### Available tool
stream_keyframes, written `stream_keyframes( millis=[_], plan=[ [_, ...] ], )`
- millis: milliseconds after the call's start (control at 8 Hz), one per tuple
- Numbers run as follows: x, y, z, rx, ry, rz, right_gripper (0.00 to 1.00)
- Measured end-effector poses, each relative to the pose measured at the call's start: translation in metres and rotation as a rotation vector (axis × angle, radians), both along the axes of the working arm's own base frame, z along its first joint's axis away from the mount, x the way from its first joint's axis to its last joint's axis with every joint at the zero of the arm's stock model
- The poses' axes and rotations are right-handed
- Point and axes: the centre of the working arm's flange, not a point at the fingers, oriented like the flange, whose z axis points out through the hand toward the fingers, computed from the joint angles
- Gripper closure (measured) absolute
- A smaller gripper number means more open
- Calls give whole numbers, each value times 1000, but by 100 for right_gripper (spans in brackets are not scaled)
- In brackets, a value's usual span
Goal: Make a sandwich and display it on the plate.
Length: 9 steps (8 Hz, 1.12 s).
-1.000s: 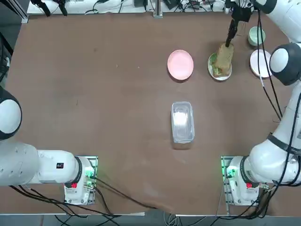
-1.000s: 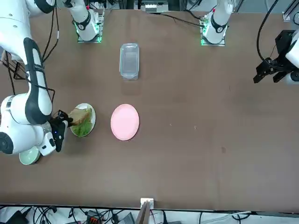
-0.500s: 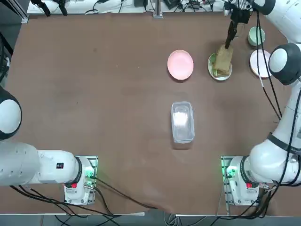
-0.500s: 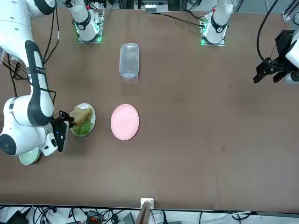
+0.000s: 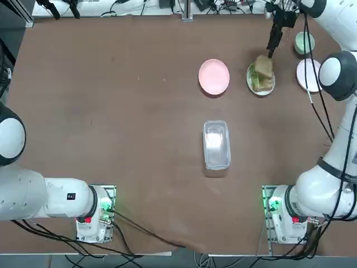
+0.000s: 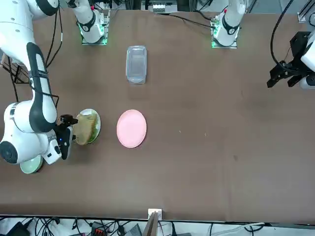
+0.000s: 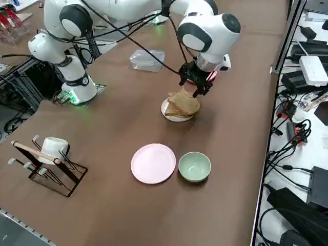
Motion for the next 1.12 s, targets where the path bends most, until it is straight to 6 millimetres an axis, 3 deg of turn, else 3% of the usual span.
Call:
stream_keyframes(
  millis=[625, 875, 1125],
  plan=[
    [8, 6, 30, -3, -58, -17, 0],
    [9, 5, 79, -72, -112, -182, 0],
    [2, 2, 148, -158, -179, -434, 0]
  ],
)
